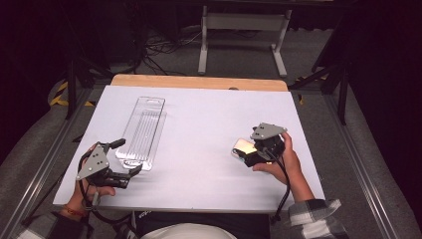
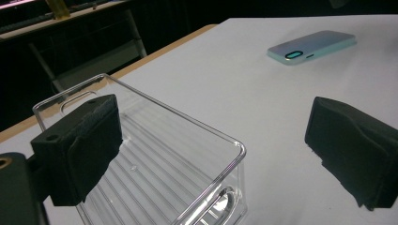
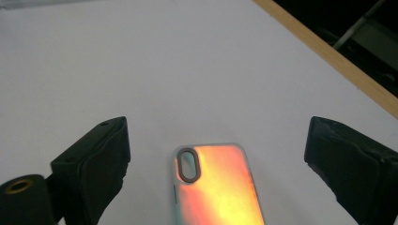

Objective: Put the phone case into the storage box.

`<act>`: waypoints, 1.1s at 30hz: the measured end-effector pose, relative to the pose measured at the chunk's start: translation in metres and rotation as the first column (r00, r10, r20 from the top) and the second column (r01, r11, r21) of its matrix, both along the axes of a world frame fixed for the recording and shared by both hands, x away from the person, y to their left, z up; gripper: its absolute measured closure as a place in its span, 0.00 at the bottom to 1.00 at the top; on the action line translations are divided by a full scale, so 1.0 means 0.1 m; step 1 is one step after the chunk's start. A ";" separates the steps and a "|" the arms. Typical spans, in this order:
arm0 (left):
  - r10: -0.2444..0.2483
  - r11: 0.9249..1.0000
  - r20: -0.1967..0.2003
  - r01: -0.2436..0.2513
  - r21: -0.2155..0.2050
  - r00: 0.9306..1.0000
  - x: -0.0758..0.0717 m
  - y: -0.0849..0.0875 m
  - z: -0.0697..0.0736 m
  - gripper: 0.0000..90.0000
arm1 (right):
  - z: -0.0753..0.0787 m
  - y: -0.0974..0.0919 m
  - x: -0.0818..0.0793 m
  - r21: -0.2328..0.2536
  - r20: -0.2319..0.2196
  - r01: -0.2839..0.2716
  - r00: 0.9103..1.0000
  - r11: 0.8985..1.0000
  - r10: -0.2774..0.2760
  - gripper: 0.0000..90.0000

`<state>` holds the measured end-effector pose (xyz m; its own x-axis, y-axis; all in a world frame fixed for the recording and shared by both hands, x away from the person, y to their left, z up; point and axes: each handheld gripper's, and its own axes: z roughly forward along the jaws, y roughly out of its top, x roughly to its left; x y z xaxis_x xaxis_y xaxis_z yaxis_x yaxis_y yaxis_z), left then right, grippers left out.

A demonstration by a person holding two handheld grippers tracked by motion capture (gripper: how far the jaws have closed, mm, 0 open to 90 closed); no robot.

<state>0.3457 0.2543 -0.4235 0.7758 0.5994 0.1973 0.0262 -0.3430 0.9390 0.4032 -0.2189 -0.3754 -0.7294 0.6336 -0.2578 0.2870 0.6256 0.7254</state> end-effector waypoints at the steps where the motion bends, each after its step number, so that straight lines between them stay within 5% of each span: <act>1: 0.001 1.000 -0.004 -0.001 -0.001 1.000 0.00 0.00 0.00 0.05 | -0.01 0.02 0.05 -0.014 -0.026 -0.007 1.000 1.000 0.006 0.09; 3: -0.002 1.000 -0.008 0.002 0.003 1.000 0.00 0.00 -0.01 0.05 | -0.05 0.07 0.17 -0.078 -0.075 -0.022 0.997 0.997 0.016 0.10; 8: -0.011 1.000 -0.011 0.012 0.014 1.000 0.00 -0.01 -0.02 0.05 | -0.14 0.11 0.35 -0.146 -0.183 -0.043 0.983 0.988 0.015 0.10; 12: -0.016 1.000 -0.011 0.016 0.020 1.000 0.01 -0.02 -0.02 0.05 | -0.18 0.09 0.43 -0.157 -0.226 -0.039 0.974 0.987 0.003 0.10; 13: -0.016 1.000 -0.013 0.017 0.020 1.000 0.01 -0.02 -0.02 0.05 | -0.22 0.06 0.49 -0.164 -0.266 -0.049 0.964 0.985 0.004 0.10; 18: -0.019 1.000 -0.018 0.019 0.022 1.000 0.01 -0.03 -0.02 0.05 | -0.30 0.04 0.56 -0.185 -0.333 -0.050 0.943 0.982 -0.015 0.10; 33: -0.029 0.999 -0.016 0.030 0.042 0.999 0.01 -0.05 -0.03 0.06 | -0.47 0.04 0.70 -0.194 -0.416 -0.066 0.909 0.979 -0.021 0.13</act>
